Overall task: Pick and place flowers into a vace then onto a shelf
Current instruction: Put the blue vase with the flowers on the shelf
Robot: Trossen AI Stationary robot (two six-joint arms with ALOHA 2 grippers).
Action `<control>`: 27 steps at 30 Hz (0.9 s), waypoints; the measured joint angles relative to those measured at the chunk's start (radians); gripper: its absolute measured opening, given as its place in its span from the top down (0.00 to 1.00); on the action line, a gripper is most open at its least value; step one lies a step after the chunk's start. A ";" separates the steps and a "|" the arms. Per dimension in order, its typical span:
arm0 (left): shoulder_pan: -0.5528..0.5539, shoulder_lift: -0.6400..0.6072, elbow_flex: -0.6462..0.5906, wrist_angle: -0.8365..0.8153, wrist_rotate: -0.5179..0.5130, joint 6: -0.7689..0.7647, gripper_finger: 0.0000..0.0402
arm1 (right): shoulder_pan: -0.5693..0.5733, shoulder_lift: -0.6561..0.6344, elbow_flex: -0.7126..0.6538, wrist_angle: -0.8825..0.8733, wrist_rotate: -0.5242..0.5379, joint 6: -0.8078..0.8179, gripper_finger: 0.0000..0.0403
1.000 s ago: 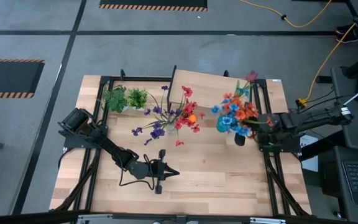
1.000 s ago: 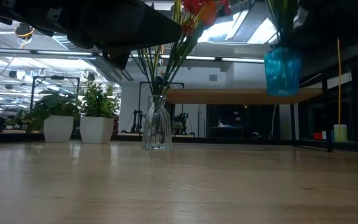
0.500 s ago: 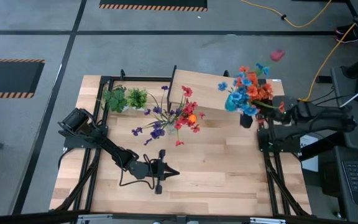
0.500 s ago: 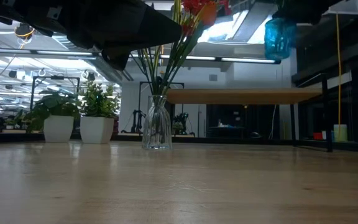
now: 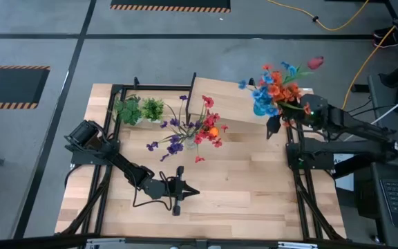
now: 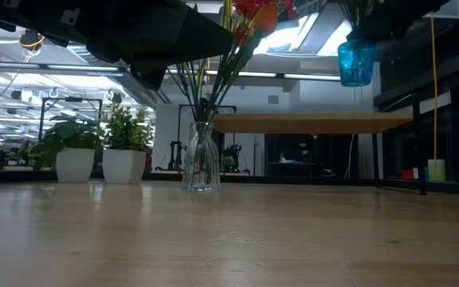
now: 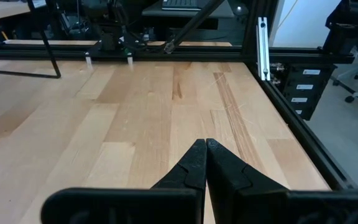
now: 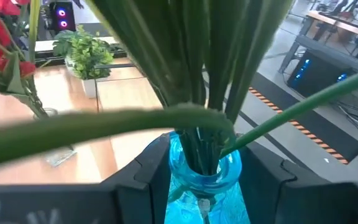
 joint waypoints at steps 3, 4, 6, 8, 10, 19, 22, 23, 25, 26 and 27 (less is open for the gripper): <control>0.000 0.000 0.000 0.000 0.000 0.002 0.99 | -0.064 0.004 0.000 0.001 -0.058 -0.010 0.64; 0.001 0.000 0.000 0.000 0.000 0.002 0.99 | -0.085 0.009 0.000 0.003 -0.085 -0.011 0.64; 0.001 0.000 0.000 0.000 0.000 0.002 0.99 | -0.132 0.024 0.000 0.008 -0.127 -0.017 0.64; 0.003 0.000 0.000 0.000 0.000 0.002 0.99 | -0.174 0.044 0.000 0.014 -0.137 -0.030 0.64; 0.003 0.000 0.000 0.000 0.000 0.002 0.99 | -0.218 0.065 0.000 0.019 -0.160 -0.039 0.64; 0.003 0.000 0.000 -0.001 0.000 0.001 0.99 | -0.376 0.080 -0.092 0.161 -0.255 -0.036 0.64; 0.003 0.000 0.000 0.000 0.000 0.001 0.99 | -0.406 0.078 -0.125 0.161 -0.259 -0.036 0.64; 0.003 0.000 0.000 0.000 0.000 0.001 0.99 | -0.413 0.078 -0.134 0.163 -0.258 -0.036 0.64; 0.003 0.000 0.000 0.000 0.000 0.001 0.99 | -0.421 0.077 -0.149 0.189 -0.261 -0.036 0.64; 0.003 0.000 0.000 0.000 0.000 0.001 0.99 | -0.425 0.077 -0.159 0.207 -0.263 -0.036 0.64; 0.003 0.000 0.000 0.000 -0.001 0.001 0.99 | -0.427 0.077 -0.171 0.225 -0.264 -0.035 0.64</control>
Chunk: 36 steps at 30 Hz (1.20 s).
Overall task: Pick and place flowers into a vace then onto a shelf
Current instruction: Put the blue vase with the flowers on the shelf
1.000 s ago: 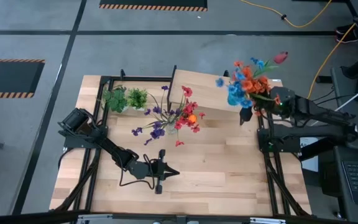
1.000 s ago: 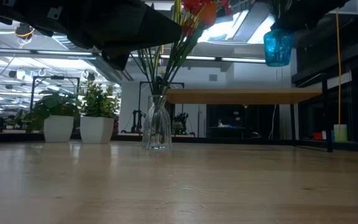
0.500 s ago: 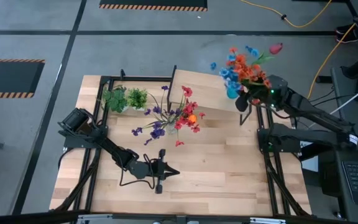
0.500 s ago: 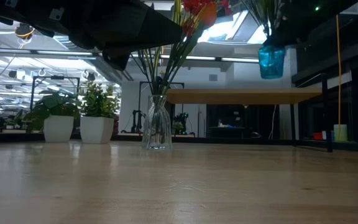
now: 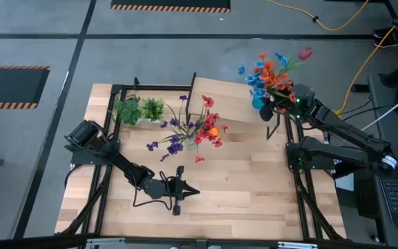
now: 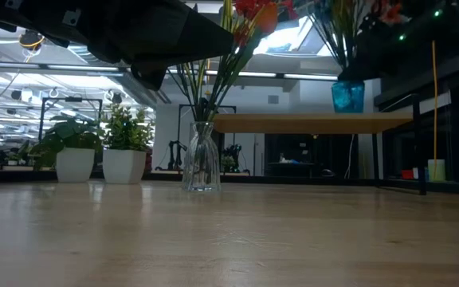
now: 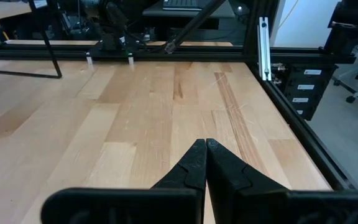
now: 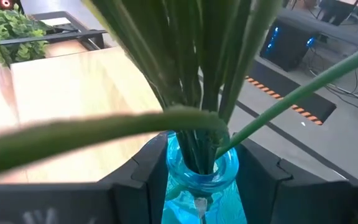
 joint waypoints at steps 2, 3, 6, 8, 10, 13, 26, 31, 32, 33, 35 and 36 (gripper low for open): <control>0.000 0.000 0.000 0.000 0.000 0.000 0.99 | -0.004 0.000 -0.026 0.037 -0.012 0.004 0.64; 0.000 0.000 0.000 0.000 0.000 0.000 0.99 | -0.006 0.001 -0.036 0.049 -0.018 0.008 0.64; 0.000 0.000 0.000 0.000 -0.001 0.000 0.99 | -0.011 0.001 -0.053 0.077 -0.021 0.007 0.64; 0.000 0.000 0.000 0.000 0.000 0.000 0.99 | -0.015 0.000 -0.054 0.076 -0.021 0.004 0.64; 0.000 0.000 0.000 0.000 0.000 0.000 0.99 | -0.016 0.000 -0.054 0.075 -0.027 0.002 0.64; 0.000 0.000 0.000 0.000 -0.001 0.000 0.99 | -0.016 0.000 -0.054 0.073 -0.040 0.000 0.64; 0.000 0.000 0.000 0.000 0.000 0.000 0.99 | -0.016 -0.008 -0.054 0.060 -0.047 0.004 0.38; 0.000 0.000 0.000 0.000 0.000 0.000 0.99 | -0.016 -0.037 -0.040 0.005 -0.074 0.020 0.37; 0.000 0.000 0.000 0.000 0.000 0.000 0.99 | -0.015 -0.043 -0.031 -0.014 -0.074 0.020 0.37; 0.000 0.000 0.000 0.000 0.000 0.000 0.99 | -0.016 -0.050 -0.025 -0.029 -0.074 0.020 0.37; 0.000 0.000 0.000 0.000 0.000 0.000 0.99 | -0.016 -0.062 -0.017 -0.045 -0.074 0.018 0.37; 0.000 0.000 0.000 0.000 0.000 0.000 0.99 | -0.016 -0.067 -0.017 -0.046 -0.073 0.012 0.37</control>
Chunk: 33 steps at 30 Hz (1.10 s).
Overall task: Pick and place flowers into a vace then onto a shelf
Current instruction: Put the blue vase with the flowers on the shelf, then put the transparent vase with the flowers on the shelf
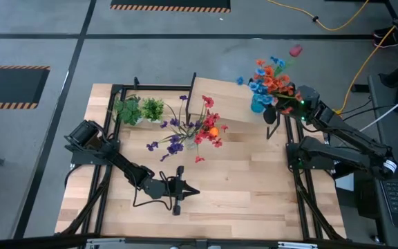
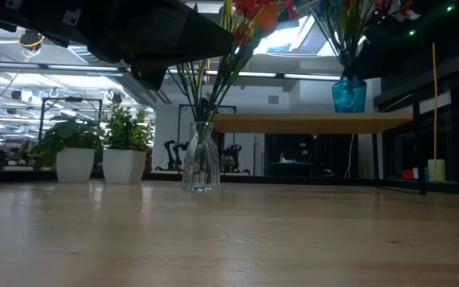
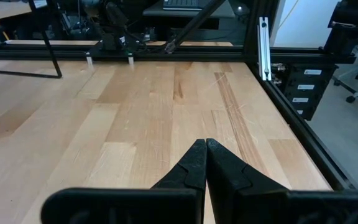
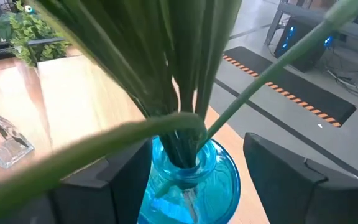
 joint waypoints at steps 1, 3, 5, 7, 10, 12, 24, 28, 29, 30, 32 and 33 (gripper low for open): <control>0.000 0.000 0.000 0.000 0.000 0.000 0.99 | 0.000 -0.003 0.000 -0.003 0.000 -0.007 0.37; 0.000 0.000 0.000 0.000 0.000 0.000 0.99 | 0.000 -0.005 0.000 -0.008 0.000 -0.009 0.37; 0.000 0.000 0.000 0.000 0.000 -0.002 0.99 | 0.000 -0.005 0.000 -0.009 0.001 -0.009 0.37; 0.000 0.000 0.000 0.000 0.000 -0.002 0.99 | 0.000 -0.005 0.000 -0.009 0.001 -0.009 0.37; 0.000 0.000 0.000 0.000 0.000 -0.002 0.99 | 0.000 -0.012 0.000 -0.017 0.001 -0.009 0.37; 0.000 0.000 0.000 0.000 0.000 -0.002 0.99 | 0.000 -0.024 0.000 -0.025 0.001 -0.009 0.37; 0.000 0.000 0.000 0.000 0.001 -0.001 0.99 | 0.000 -0.200 0.002 -0.132 -0.020 -0.016 0.37; 0.000 0.000 0.000 0.000 0.001 -0.002 0.99 | 0.000 -0.274 0.002 -0.145 -0.011 -0.017 0.37; 0.000 0.000 0.000 0.000 0.001 -0.002 0.99 | 0.000 -0.292 0.002 -0.145 -0.006 -0.019 0.37; 0.000 0.000 0.000 0.000 0.001 -0.002 0.99 | 0.000 -0.311 0.002 -0.145 -0.005 -0.020 0.37; 0.000 0.000 0.000 0.000 0.001 -0.002 0.99 | 0.000 -0.345 0.002 -0.154 -0.005 -0.019 0.37; 0.000 0.000 0.000 0.000 0.001 -0.002 0.99 | 0.000 -0.362 0.002 -0.166 -0.005 -0.018 0.37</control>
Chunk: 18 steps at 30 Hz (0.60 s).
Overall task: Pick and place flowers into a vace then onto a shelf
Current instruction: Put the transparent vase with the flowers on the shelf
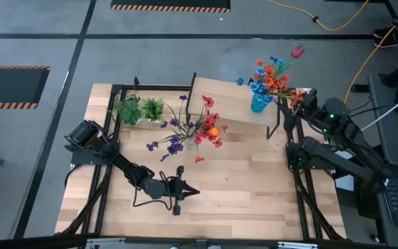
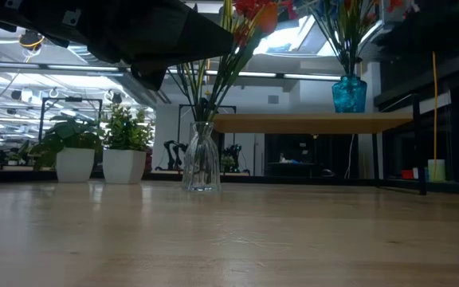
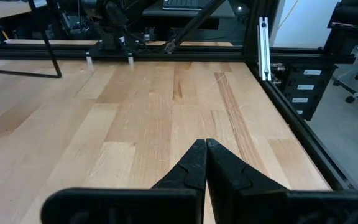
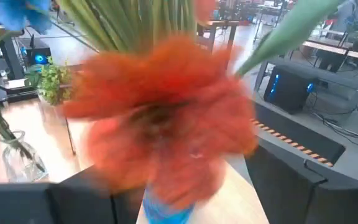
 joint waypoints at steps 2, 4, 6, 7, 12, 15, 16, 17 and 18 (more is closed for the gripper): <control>0.000 0.000 0.000 0.000 0.000 0.000 0.99 | 0.000 -0.030 0.000 -0.038 0.000 0.005 0.37; 0.000 0.000 0.000 0.000 0.000 0.000 0.99 | 0.000 -0.059 0.000 -0.086 0.000 0.014 0.37; 0.000 0.000 0.000 0.000 0.000 0.000 0.99 | 0.000 -0.087 0.000 -0.130 -0.007 0.030 0.37; 0.000 0.000 0.000 0.000 0.000 0.000 0.99 | 0.000 -0.100 0.000 -0.147 -0.022 0.033 0.37; 0.000 0.000 0.000 0.000 0.000 0.000 0.99 | 0.000 -0.159 0.000 -0.163 -0.168 0.044 0.40; 0.000 0.000 0.000 0.000 0.000 0.000 0.99 | 0.000 -0.181 0.000 -0.163 -0.252 0.062 0.50; 0.000 0.000 0.000 0.000 0.000 0.000 0.99 | 0.000 -0.185 0.000 -0.161 -0.281 0.059 0.55; 0.000 0.000 0.000 0.000 0.000 0.000 0.99 | 0.000 -0.187 0.000 -0.160 -0.310 0.056 0.61; 0.000 0.000 0.000 0.000 0.000 -0.001 0.99 | 0.000 -0.187 0.000 -0.160 -0.337 0.052 0.66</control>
